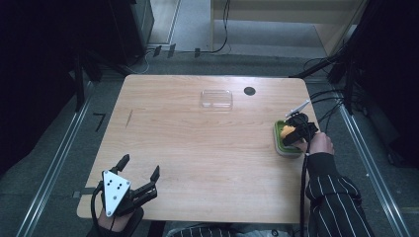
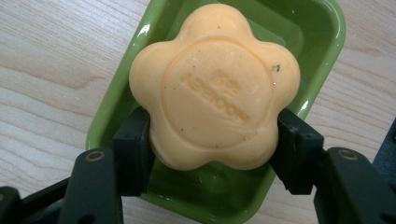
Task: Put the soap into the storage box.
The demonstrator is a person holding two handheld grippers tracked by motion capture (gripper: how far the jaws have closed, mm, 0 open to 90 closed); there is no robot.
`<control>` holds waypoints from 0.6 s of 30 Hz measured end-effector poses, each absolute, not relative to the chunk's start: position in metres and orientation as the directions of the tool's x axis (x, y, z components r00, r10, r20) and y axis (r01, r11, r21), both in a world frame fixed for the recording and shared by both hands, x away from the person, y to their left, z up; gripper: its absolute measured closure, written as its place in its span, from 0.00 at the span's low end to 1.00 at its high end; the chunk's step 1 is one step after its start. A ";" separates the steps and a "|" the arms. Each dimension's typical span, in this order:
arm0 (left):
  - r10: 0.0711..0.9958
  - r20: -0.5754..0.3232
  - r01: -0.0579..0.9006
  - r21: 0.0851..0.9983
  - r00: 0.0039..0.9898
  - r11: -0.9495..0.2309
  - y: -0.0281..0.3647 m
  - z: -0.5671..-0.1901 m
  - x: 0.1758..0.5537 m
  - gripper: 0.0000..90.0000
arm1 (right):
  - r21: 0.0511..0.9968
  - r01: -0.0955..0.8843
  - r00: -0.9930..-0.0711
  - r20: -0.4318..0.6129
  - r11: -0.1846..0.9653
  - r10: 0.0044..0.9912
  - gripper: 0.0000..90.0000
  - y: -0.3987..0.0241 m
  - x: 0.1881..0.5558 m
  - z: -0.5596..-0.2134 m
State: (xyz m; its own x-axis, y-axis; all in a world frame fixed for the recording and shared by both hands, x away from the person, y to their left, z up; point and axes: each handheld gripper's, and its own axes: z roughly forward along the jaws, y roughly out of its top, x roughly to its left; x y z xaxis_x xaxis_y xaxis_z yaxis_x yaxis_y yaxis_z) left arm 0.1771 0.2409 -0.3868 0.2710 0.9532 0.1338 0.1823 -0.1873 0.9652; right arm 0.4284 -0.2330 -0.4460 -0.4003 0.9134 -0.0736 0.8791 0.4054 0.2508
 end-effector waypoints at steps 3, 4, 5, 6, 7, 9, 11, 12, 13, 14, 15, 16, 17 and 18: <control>0.953 0.135 0.182 0.965 0.271 -0.189 0.241 -0.387 0.177 0.15 | 0.252 0.879 -0.399 -0.077 0.405 0.914 0.44 -0.233 0.429 -0.447; 0.953 0.135 0.182 0.965 0.271 -0.188 0.241 -0.387 0.177 0.15 | 0.253 0.879 -0.400 -0.073 0.405 0.913 0.44 -0.233 0.429 -0.447; 0.953 0.135 0.182 0.965 0.271 -0.189 0.241 -0.387 0.177 0.15 | 0.252 0.879 -0.399 -0.071 0.404 0.914 0.44 -0.233 0.429 -0.447; 0.953 0.136 0.183 0.965 0.271 -0.189 0.241 -0.387 0.177 0.15 | 0.253 0.879 -0.399 -0.073 0.404 0.914 0.44 -0.233 0.429 -0.447; 0.953 0.135 0.182 0.965 0.271 -0.189 0.241 -0.387 0.177 0.15 | 0.253 0.879 -0.398 -0.075 0.403 0.914 0.44 -0.233 0.429 -0.447; 0.953 0.134 0.182 0.965 0.271 -0.187 0.241 -0.387 0.177 0.15 | 0.254 0.879 -0.398 -0.073 0.403 0.915 0.44 -0.233 0.429 -0.447; 0.954 0.134 0.182 0.965 0.269 -0.187 0.241 -0.387 0.177 0.15 | 0.253 0.880 -0.398 -0.073 0.403 0.915 0.44 -0.233 0.429 -0.448; 0.954 0.133 0.182 0.965 0.270 -0.187 0.241 -0.387 0.177 0.15 | 0.254 0.879 -0.399 -0.073 0.404 0.914 0.44 -0.233 0.429 -0.448; 0.953 0.135 0.182 0.965 0.272 -0.189 0.241 -0.387 0.177 0.15 | 0.252 0.880 -0.398 -0.072 0.403 0.914 0.44 -0.233 0.429 -0.448; 0.953 0.136 0.183 0.965 0.272 -0.190 0.241 -0.387 0.177 0.15 | 0.252 0.881 -0.396 -0.072 0.401 0.915 0.44 -0.233 0.429 -0.448; 0.953 0.135 0.182 0.965 0.272 -0.188 0.241 -0.387 0.177 0.15 | 0.251 0.881 -0.395 -0.073 0.400 0.916 0.44 -0.233 0.429 -0.448; 0.953 0.134 0.183 0.965 0.271 -0.188 0.241 -0.387 0.177 0.15 | 0.250 0.882 -0.394 -0.073 0.399 0.916 0.44 -0.233 0.429 -0.448; 0.954 0.133 0.182 0.965 0.270 -0.186 0.241 -0.387 0.177 0.15 | 0.250 0.882 -0.394 -0.071 0.399 0.916 0.44 -0.233 0.429 -0.449; 0.954 0.133 0.182 0.966 0.270 -0.186 0.241 -0.387 0.177 0.15 | 0.249 0.882 -0.395 -0.072 0.400 0.916 0.44 -0.233 0.430 -0.449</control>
